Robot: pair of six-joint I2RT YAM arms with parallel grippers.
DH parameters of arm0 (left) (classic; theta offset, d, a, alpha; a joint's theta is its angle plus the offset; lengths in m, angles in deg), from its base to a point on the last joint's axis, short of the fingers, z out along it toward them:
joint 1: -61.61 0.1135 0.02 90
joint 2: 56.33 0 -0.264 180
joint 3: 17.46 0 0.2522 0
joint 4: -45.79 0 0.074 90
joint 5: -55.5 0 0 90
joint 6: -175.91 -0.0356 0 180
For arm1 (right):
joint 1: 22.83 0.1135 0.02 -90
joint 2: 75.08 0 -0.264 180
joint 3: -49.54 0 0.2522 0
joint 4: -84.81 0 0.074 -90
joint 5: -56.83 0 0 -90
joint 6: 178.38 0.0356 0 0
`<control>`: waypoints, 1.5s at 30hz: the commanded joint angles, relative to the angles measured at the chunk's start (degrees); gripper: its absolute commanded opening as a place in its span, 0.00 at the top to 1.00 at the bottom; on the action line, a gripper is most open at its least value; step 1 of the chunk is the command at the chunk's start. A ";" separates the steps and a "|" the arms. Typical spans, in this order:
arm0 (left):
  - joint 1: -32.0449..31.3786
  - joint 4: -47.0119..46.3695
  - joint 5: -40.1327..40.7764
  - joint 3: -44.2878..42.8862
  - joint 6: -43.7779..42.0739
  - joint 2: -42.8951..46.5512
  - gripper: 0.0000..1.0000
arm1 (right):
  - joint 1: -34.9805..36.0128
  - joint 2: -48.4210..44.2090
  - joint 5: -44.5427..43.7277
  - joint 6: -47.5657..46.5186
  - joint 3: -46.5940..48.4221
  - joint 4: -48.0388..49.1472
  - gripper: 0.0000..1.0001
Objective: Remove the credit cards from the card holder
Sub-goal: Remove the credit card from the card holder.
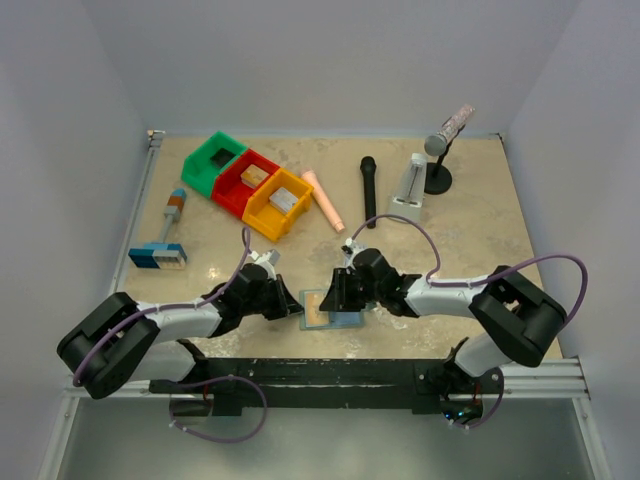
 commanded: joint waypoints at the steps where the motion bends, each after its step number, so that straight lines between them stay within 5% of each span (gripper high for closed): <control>1: 0.14 0.04 1.66 1.23 0.07 -0.95 1.00 | -0.20 0.42 0.53 1.21 -0.51 4.32 0.62; 15: 0.14 -0.49 2.80 2.28 0.86 -2.88 1.00 | -1.42 3.94 2.47 7.89 -5.60 16.18 0.62; 45: 0.14 1.54 4.56 2.81 1.65 -0.16 1.00 | -1.60 3.05 -1.49 7.45 -6.57 11.09 0.55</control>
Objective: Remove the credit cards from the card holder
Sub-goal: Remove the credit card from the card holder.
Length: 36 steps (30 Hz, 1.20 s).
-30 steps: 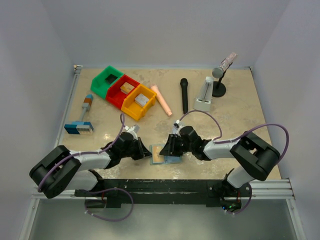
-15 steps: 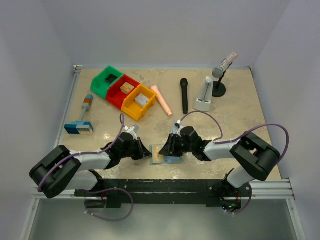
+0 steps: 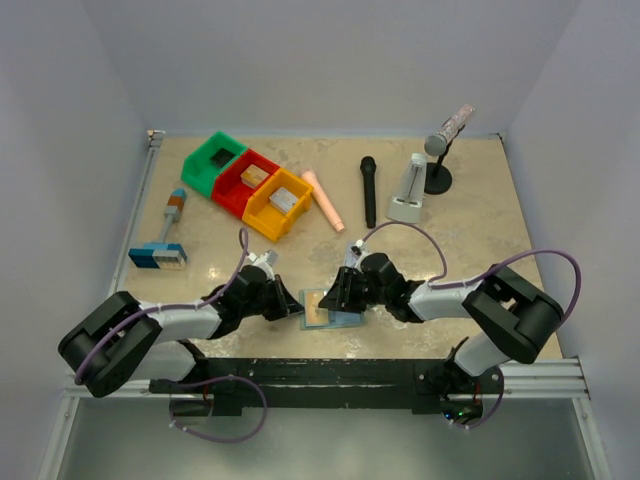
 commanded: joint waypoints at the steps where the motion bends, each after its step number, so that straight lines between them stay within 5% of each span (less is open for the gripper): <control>1: -0.05 5.10 3.93 1.30 -0.99 1.76 1.00 | 0.04 1.88 -1.64 -0.68 -1.26 0.05 0.56; 12: -0.05 10.29 4.20 -1.94 -3.19 13.99 1.00 | 0.04 1.61 -1.20 -1.20 -1.08 -0.30 0.56; 24: -0.14 5.11 -0.20 -5.20 -3.28 0.72 1.00 | 0.04 1.35 0.73 -2.43 -0.03 -0.73 0.56; 36: -0.14 7.38 3.39 -3.62 -2.75 4.74 1.00 | 0.04 0.47 1.17 -2.87 0.06 -1.26 0.57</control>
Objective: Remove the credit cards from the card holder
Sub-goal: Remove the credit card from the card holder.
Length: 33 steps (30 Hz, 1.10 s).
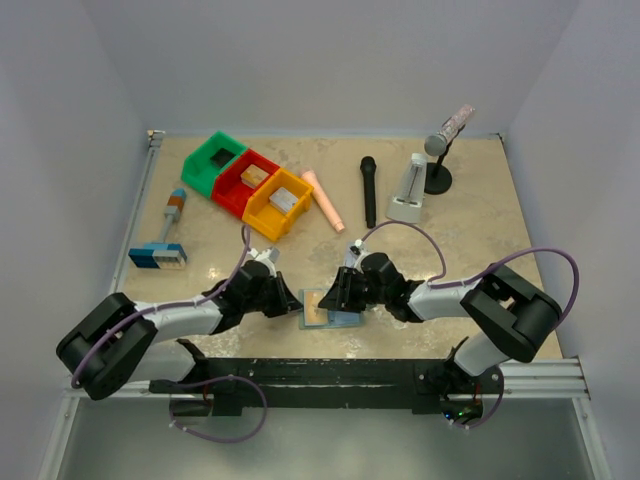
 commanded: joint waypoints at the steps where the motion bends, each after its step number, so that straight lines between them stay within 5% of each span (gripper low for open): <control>1: -0.18 2.14 3.68 0.05 -0.06 6.52 1.00 | 0.10 -0.27 0.04 -1.74 0.12 -2.88 0.57; 6: -0.10 5.49 5.45 -0.82 -0.42 12.34 1.00 | 0.10 0.34 -0.05 -1.83 0.12 -2.53 0.57; 21: -0.62 -7.52 -2.46 0.67 2.92 1.44 1.00 | 0.10 0.87 1.09 -1.21 -0.05 -0.24 0.57; 33: -1.15 -1.11 1.14 0.40 2.84 -0.66 1.00 | 0.10 0.78 2.49 -0.42 -1.19 3.53 0.56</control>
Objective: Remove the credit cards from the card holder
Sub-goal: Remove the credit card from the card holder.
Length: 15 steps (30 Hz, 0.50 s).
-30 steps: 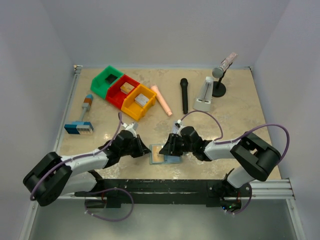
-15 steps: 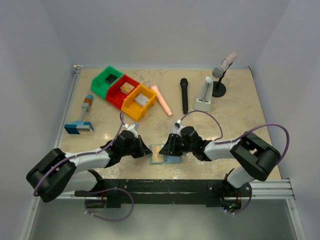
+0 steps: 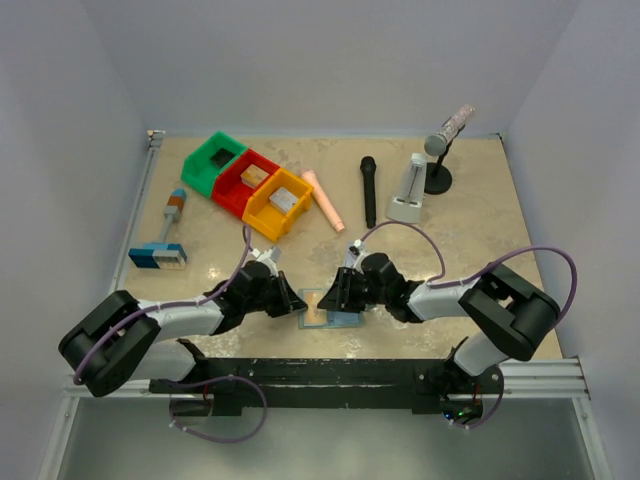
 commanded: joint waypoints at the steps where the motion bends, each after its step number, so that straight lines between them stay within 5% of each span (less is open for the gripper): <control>1: -0.47 2.87 2.98 0.42 1.00 0.14 1.00 | 0.10 0.17 1.75 0.04 -1.22 2.61 0.56; 15: -0.47 0.16 2.89 2.63 2.14 -1.87 1.00 | 0.10 1.66 3.77 2.59 -3.33 12.29 0.56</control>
